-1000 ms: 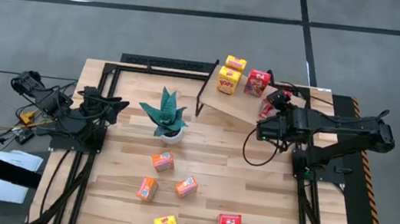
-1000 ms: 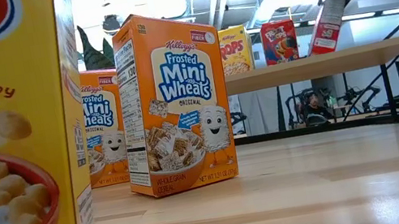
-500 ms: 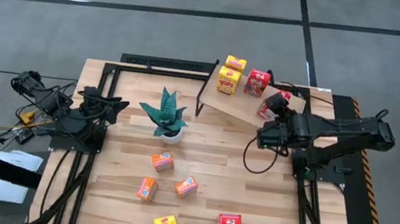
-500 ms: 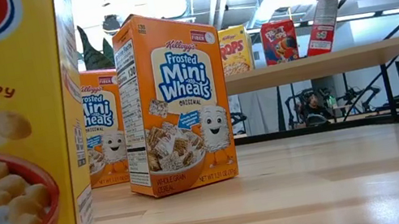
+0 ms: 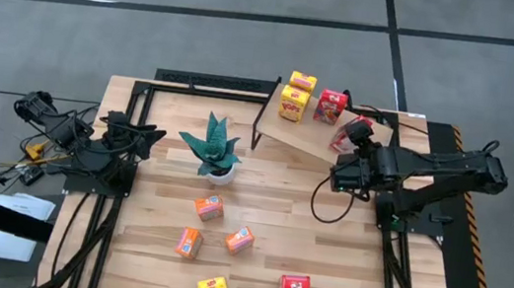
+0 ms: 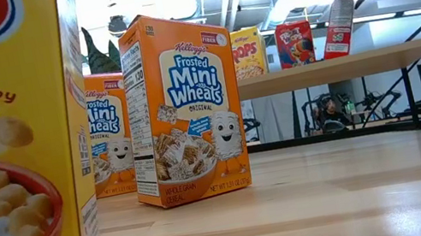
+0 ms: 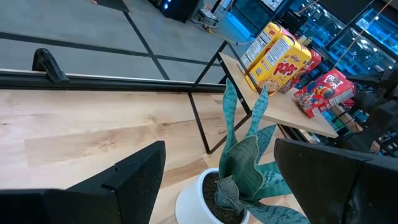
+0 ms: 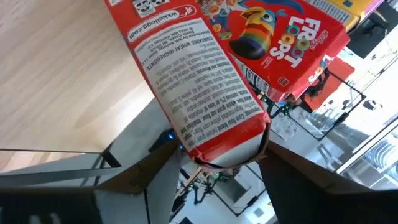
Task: Stack cereal on shelf
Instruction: Put the top red cereal box on the shelf aligned with the other red cereal box
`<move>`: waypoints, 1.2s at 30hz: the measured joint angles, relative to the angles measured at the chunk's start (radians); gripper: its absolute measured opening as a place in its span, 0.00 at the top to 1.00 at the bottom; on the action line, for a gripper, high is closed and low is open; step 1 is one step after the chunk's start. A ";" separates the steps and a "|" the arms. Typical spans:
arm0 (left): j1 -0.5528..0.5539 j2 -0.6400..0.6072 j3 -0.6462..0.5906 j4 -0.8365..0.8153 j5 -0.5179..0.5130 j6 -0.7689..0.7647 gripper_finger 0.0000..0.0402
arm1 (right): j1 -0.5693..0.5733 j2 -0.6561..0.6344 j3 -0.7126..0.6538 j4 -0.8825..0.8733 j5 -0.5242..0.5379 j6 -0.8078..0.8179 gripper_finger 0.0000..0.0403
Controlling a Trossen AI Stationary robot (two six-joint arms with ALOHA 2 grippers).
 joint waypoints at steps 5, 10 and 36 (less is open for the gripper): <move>0.000 0.000 0.000 0.000 0.000 0.000 0.27 | 0.000 0.000 0.000 0.000 0.080 0.050 0.40; 0.000 0.000 0.000 0.000 0.000 -0.002 0.27 | 0.000 -0.008 0.000 0.000 0.079 0.100 0.40; 0.000 0.000 0.000 0.000 -0.016 -0.010 0.27 | -0.005 -0.284 0.268 0.010 -0.375 0.646 0.40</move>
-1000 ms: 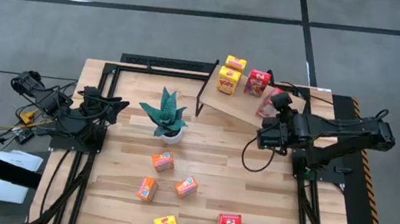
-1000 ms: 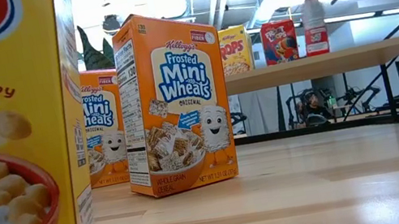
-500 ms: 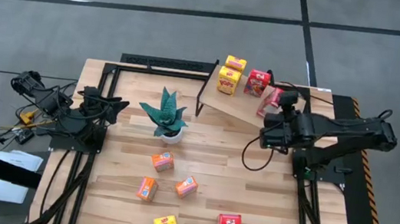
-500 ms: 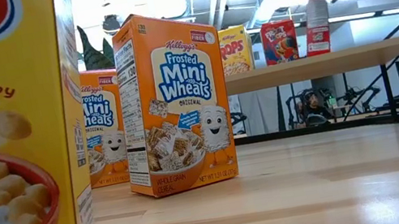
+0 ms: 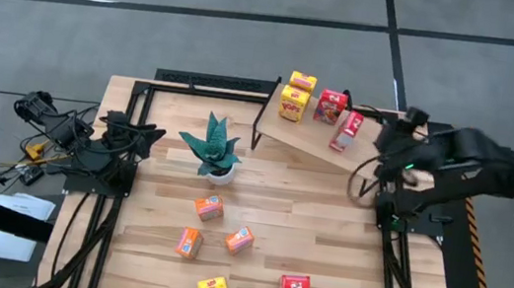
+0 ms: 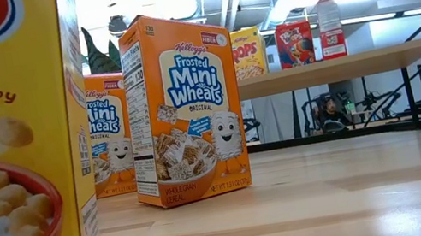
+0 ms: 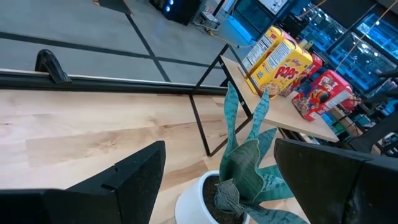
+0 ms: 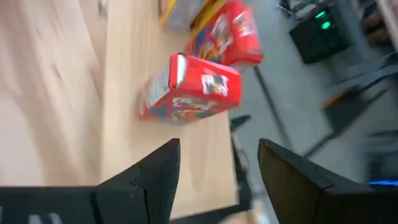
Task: Stack cereal on shelf
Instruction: Put the top red cereal box on the shelf aligned with the other red cereal box
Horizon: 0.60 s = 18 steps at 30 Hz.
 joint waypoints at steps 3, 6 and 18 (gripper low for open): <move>0.000 0.000 0.000 0.000 -0.009 -0.003 0.27 | -0.037 -0.014 0.082 0.010 -0.023 0.096 0.40; 0.000 0.000 0.000 0.000 -0.017 -0.016 0.27 | -0.079 -0.012 0.143 0.019 -0.025 0.121 0.39; 0.000 0.000 0.000 0.001 -0.015 -0.068 0.27 | -0.278 -0.021 0.075 0.134 -0.208 -0.188 0.24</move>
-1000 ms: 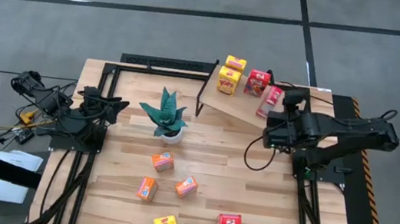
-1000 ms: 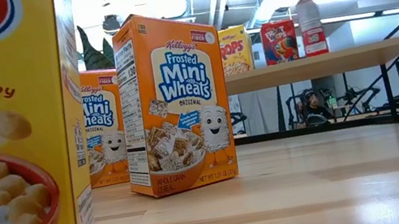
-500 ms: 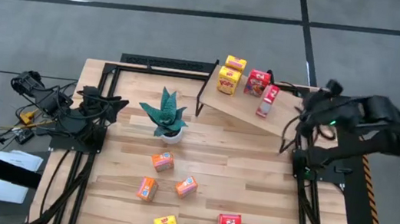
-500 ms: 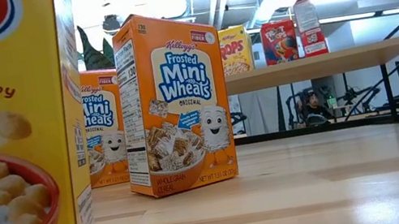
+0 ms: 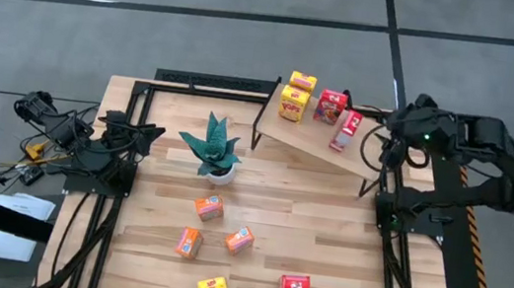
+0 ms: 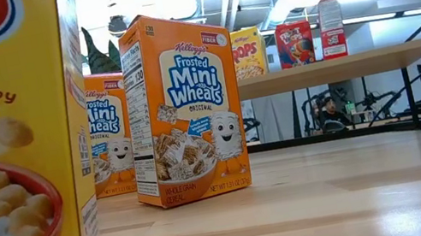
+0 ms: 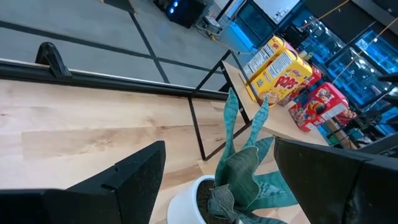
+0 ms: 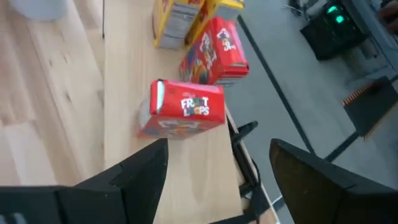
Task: Stack cereal on shelf
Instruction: Put the top red cereal box on the shelf aligned with the other red cereal box
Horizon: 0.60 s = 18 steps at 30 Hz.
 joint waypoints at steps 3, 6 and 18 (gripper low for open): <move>0.000 0.000 0.000 0.000 0.005 -0.005 0.27 | -0.067 0.000 -0.019 0.014 -0.037 -0.108 0.24; 0.000 0.000 0.000 0.000 0.005 -0.016 0.27 | -0.136 0.012 -0.036 0.061 -0.092 -0.207 0.24; 0.000 0.000 0.000 0.000 0.025 -0.018 0.27 | -0.428 0.087 -0.160 0.211 -0.192 -0.442 0.24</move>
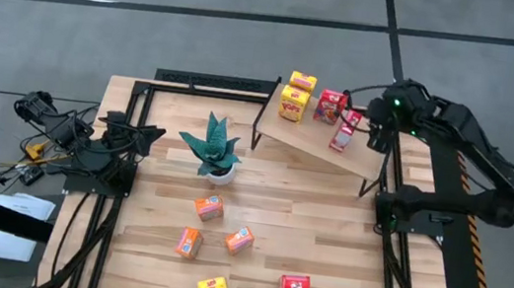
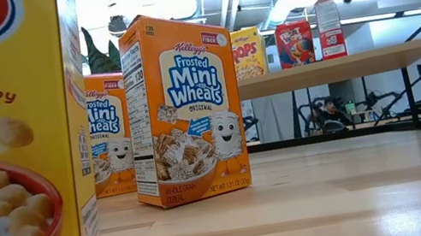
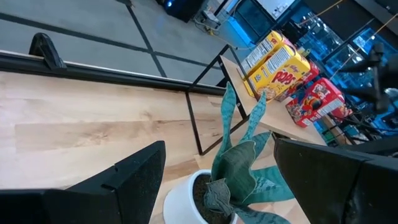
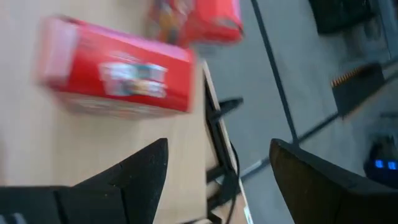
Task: Stack cereal on shelf
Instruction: Put the top red cereal box on the shelf aligned with the other red cereal box
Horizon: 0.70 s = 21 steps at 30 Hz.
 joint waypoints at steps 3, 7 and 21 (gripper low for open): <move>0.000 0.000 0.000 0.000 0.002 -0.001 0.27 | -0.066 0.035 -0.003 0.017 -0.001 -0.013 0.24; 0.000 0.000 0.000 0.000 0.001 -0.001 0.27 | -0.137 0.055 -0.003 0.078 -0.045 -0.043 0.24; 0.000 0.000 0.000 -0.005 0.000 0.000 0.27 | -0.241 0.062 -0.003 0.089 -0.235 -0.083 0.24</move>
